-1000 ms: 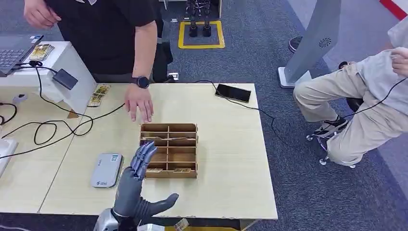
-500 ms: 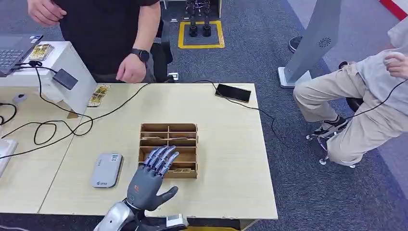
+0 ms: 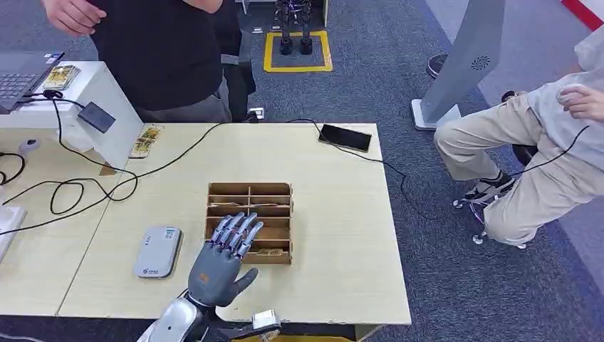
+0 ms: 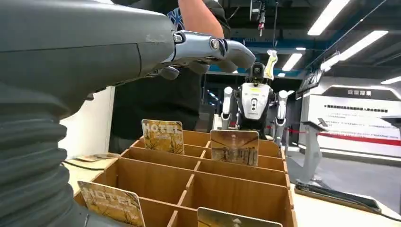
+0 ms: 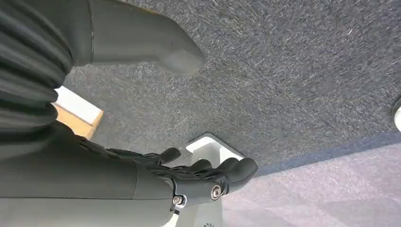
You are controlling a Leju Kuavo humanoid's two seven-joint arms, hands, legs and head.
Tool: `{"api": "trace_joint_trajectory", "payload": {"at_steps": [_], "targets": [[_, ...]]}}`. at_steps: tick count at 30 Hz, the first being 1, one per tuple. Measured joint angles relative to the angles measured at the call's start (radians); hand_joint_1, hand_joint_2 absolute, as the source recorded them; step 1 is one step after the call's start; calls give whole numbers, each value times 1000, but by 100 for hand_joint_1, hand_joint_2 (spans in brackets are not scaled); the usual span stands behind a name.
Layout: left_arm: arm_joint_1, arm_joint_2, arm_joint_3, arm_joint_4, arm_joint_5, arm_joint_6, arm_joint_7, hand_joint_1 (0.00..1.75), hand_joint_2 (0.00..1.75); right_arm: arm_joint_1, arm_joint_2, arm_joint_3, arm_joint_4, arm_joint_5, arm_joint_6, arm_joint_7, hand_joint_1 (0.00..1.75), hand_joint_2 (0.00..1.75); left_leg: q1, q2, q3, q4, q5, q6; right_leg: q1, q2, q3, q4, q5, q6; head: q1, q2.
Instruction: Pass the card to the sensor for recognition and then transmit it.
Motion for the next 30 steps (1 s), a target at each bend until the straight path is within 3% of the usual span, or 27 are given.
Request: {"api": "trace_joint_trajectory", "payload": {"at_steps": [5,9,30], "targets": [[-7,-5,0,14,-76,3,66,0,175,0,0,0,0,-3,0,5,0,175,0,0,0,0,0,0,0,0,0,0,0,0,0,0],[-12,-12,0,34,-94,2,80,0,175,0,0,0,-2,-7,0,6,0,175,0,0,0,0,0,0,0,0,0,0,0,0,0,0],[-44,-19,-23,107,-66,-13,56,0,175,0,0,0,-2,-11,0,0,0,175,0,0,0,0,0,0,0,0,0,0,0,0,0,0]]}}
